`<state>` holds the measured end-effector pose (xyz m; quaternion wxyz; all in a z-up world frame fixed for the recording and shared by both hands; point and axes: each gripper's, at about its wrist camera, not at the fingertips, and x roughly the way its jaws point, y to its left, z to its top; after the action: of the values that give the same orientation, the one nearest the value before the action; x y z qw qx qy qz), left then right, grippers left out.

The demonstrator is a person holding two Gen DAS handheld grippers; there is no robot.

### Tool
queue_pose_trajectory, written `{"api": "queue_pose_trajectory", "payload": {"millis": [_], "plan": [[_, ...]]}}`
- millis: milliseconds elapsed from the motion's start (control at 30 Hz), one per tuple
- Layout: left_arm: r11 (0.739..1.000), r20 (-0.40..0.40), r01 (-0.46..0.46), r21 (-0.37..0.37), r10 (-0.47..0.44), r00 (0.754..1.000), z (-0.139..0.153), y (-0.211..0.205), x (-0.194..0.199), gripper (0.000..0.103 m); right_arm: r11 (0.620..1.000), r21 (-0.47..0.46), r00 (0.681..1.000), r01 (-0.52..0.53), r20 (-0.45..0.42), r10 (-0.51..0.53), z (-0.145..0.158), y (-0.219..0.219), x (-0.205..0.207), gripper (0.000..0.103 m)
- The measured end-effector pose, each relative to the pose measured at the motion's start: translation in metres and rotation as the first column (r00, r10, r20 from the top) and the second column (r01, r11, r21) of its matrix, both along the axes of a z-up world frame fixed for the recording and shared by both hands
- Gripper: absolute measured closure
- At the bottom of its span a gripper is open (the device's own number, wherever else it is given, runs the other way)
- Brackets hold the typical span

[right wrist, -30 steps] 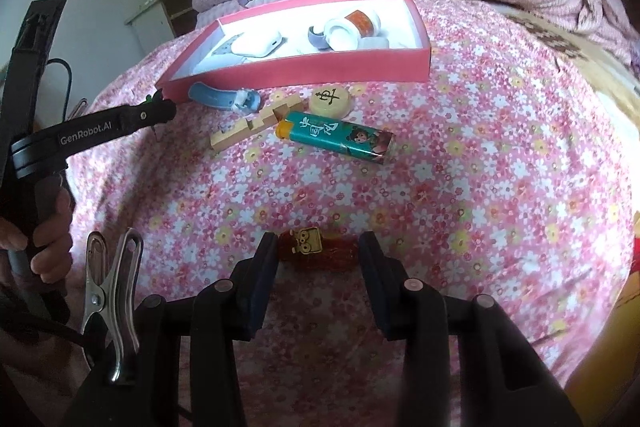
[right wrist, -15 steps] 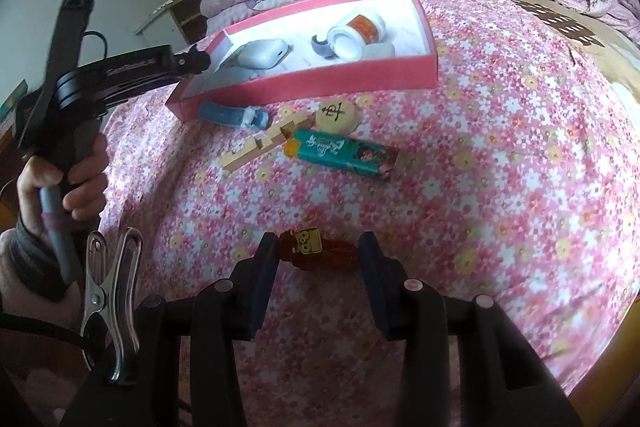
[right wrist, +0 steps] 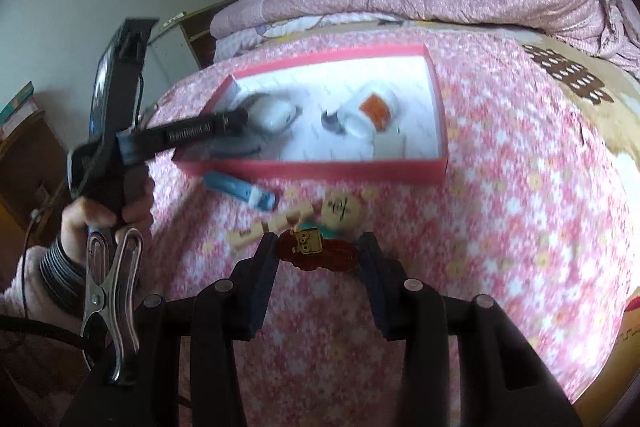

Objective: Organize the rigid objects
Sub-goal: 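Carry both figures to the tray and lower them in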

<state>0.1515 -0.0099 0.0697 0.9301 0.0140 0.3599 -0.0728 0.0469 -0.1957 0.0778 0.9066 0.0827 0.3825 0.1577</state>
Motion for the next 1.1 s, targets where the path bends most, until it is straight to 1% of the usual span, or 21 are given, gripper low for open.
{"api": "queue_pose_trajectory", "payload": {"millis": [33,233,333,433,567,700,867,1033,1100], "plan": [[1.0,0.0,-0.001,-0.001,0.001,1.0,-0.001,0.001,0.0,0.04,1.0,-0.003,1.0,0.001,0.004,-0.001,0.003,0.0,0.003,0.061],[0.999,-0.009,-0.019,-0.031,0.019,1.0,-0.002,0.005,-0.003,0.038,0.999,-0.029,1.0,0.014,0.025,-0.013,0.016,-0.001,0.025,0.061],[0.998,-0.015,-0.023,-0.051,0.022,1.0,-0.003,0.007,-0.006,0.038,1.0,-0.016,0.999,0.025,0.023,-0.024,0.02,-0.005,0.039,0.061],[0.999,-0.016,-0.028,-0.042,0.028,0.999,-0.004,0.008,-0.009,0.038,0.999,-0.009,0.999,0.037,0.024,-0.037,0.025,-0.007,0.056,0.061],[0.999,-0.019,-0.02,-0.034,0.019,1.0,-0.004,0.007,-0.011,0.038,0.998,-0.028,0.998,0.056,0.044,-0.055,0.034,-0.009,0.084,0.061],[0.999,-0.016,-0.007,-0.041,0.007,1.0,-0.002,0.005,-0.016,0.038,0.996,-0.039,0.996,0.075,0.058,-0.072,0.039,-0.009,0.108,0.061],[0.999,-0.027,0.001,-0.034,-0.001,1.0,-0.003,0.003,-0.019,0.038,0.994,-0.059,0.995,0.088,0.042,-0.086,0.036,-0.006,0.135,0.061],[0.999,-0.044,0.003,-0.036,-0.005,0.999,-0.01,0.001,-0.022,0.038,0.987,-0.106,0.992,0.123,0.039,-0.119,0.025,-0.005,0.151,0.061],[0.999,-0.044,0.007,-0.032,-0.008,0.999,-0.01,0.0,-0.023,0.038,0.987,-0.101,0.992,0.124,0.027,-0.122,0.02,-0.007,0.156,0.061]]}}
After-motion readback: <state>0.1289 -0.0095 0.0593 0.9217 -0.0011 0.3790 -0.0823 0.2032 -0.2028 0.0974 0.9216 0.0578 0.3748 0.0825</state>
